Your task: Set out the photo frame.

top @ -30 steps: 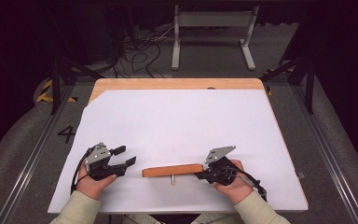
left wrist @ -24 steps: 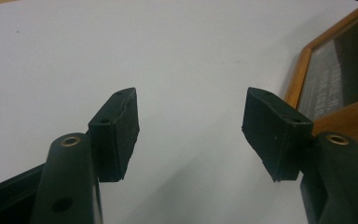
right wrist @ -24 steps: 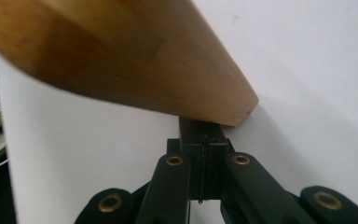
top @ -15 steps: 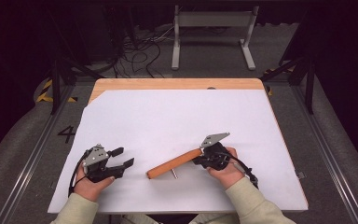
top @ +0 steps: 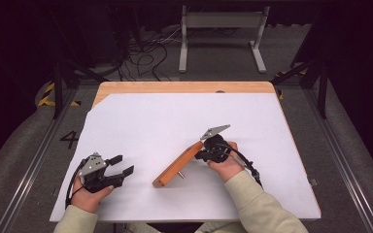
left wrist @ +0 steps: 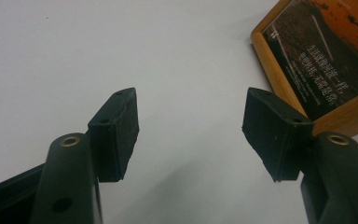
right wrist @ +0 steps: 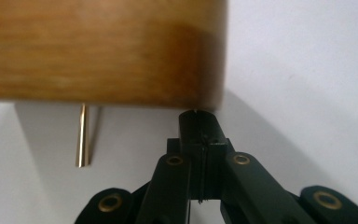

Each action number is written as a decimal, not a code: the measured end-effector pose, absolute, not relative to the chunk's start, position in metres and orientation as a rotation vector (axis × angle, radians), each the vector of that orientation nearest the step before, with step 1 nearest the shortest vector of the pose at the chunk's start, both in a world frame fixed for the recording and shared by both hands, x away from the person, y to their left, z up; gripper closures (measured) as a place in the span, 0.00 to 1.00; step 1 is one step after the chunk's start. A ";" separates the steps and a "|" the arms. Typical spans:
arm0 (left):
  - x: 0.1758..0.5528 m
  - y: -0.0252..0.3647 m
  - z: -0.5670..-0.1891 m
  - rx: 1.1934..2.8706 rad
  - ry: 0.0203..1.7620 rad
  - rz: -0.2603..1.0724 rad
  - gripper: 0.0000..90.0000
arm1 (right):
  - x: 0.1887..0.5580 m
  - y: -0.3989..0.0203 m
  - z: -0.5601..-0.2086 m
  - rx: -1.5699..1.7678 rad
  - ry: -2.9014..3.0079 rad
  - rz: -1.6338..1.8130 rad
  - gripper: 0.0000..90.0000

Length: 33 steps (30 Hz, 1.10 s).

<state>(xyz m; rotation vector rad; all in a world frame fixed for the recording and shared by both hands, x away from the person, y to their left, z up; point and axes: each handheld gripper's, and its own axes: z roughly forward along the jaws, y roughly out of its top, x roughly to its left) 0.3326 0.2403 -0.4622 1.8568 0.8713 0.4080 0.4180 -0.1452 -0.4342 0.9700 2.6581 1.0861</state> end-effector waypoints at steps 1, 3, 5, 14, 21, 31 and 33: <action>0.332 0.241 -0.462 1.851 0.876 0.405 0.40 | 0.421 -0.144 -0.434 0.978 2.659 1.089 1.00; 0.331 0.244 -0.462 1.844 0.887 0.410 0.40 | 0.426 -0.142 -0.434 0.986 2.655 1.094 1.00; 0.330 0.245 -0.463 1.846 0.898 0.401 0.40 | 0.431 -0.139 -0.434 1.007 2.659 1.104 1.00; 0.332 0.246 -0.464 1.846 0.883 0.407 0.40 | 0.455 -0.118 -0.434 1.013 2.684 1.119 1.00; 0.335 0.245 -0.465 1.842 0.875 0.402 0.40 | 0.468 -0.102 -0.436 1.018 2.703 1.163 1.00; 0.339 0.242 -0.465 1.848 0.862 0.401 0.40 | 0.472 -0.089 -0.431 0.967 2.723 1.162 1.00; 0.339 0.243 -0.465 1.847 0.865 0.400 0.40 | 0.471 -0.092 -0.430 0.973 2.714 1.154 1.00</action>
